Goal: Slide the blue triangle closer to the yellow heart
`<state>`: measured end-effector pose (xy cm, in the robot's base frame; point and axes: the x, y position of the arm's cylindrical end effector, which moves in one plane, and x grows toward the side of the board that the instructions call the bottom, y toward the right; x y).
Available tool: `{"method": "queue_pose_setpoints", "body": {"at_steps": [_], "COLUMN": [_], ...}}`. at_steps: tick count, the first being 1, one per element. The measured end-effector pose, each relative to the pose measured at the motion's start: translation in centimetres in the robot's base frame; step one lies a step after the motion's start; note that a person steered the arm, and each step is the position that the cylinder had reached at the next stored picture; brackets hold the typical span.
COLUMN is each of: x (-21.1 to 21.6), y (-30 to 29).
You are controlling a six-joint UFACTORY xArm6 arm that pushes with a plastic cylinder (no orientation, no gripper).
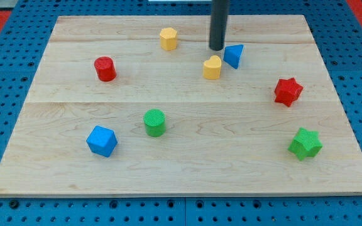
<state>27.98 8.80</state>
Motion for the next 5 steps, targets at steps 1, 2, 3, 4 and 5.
{"method": "queue_pose_setpoints", "body": {"at_steps": [1, 2, 3, 4, 5], "x": [-1.5, 0.9, 1.3, 2.7, 3.7], "y": [3.4, 5.2, 4.1, 3.5, 2.7]}}
